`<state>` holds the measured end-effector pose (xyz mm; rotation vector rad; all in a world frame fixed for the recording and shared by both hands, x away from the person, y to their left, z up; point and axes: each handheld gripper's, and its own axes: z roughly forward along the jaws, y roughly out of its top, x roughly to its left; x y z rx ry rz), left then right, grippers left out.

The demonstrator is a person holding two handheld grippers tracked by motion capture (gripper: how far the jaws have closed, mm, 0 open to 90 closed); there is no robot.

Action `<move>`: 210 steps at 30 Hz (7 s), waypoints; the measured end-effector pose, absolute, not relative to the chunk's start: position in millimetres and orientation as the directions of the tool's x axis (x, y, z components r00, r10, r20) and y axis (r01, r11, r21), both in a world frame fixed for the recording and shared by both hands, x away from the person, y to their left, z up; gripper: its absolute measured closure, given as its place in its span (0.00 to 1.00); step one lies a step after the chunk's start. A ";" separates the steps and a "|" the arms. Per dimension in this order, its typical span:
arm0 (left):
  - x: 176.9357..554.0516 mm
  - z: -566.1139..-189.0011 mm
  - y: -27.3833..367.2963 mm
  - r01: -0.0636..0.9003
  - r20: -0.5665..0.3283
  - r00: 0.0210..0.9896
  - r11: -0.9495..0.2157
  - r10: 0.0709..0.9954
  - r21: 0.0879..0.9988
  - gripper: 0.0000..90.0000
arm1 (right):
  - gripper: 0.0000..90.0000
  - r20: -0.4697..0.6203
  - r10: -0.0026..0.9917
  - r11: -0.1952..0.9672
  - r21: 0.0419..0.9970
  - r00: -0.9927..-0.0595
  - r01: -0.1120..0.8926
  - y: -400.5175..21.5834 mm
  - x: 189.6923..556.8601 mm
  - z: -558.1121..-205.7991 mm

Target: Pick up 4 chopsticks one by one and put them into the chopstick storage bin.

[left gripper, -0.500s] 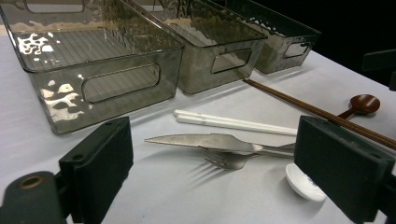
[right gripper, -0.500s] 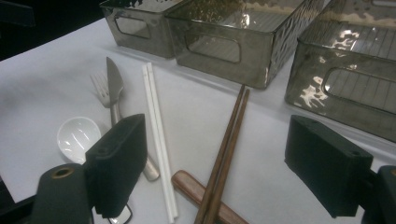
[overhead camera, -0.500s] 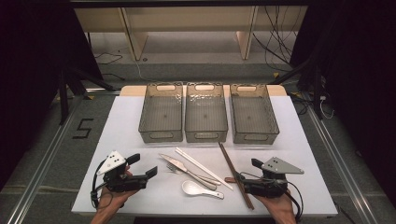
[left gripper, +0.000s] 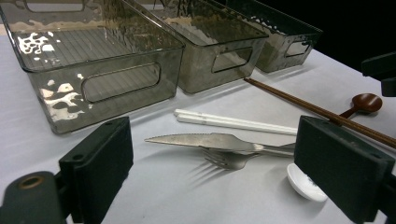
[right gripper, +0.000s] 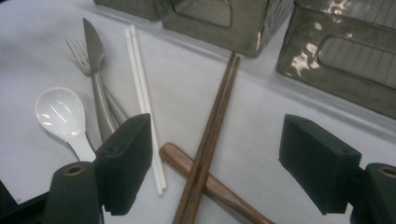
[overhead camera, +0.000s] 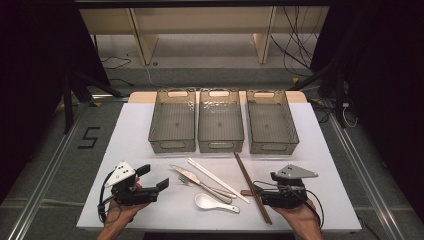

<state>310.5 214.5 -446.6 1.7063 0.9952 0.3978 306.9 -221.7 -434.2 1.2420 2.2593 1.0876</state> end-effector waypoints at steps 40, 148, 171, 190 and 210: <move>310.1 -445.8 214.9 0.419 -0.204 0.596 -0.084 0.776 0.904 0.12 | 0.78 0.078 0.821 0.471 0.466 -0.565 0.749 -210.9 311.9 -460.0; 310.9 -445.9 217.7 0.420 -0.211 0.585 -0.070 0.783 0.905 0.12 | 0.94 0.062 0.758 0.430 0.701 -0.649 0.569 -64.8 456.7 -368.1; 310.9 -445.7 218.3 0.419 -0.209 0.589 -0.074 0.781 0.905 0.12 | 0.94 0.101 0.770 0.398 0.696 -0.630 0.597 -37.5 481.8 -368.6; 311.0 -445.4 219.0 0.419 -0.209 0.592 -0.075 0.779 0.905 0.12 | 0.94 0.141 0.783 0.360 0.691 -0.606 0.627 -11.9 503.6 -370.0; 310.5 -445.0 218.8 0.417 -0.212 0.594 -0.072 0.776 0.906 0.12 | 0.94 0.156 0.810 0.329 0.678 -0.566 0.657 6.0 519.4 -381.1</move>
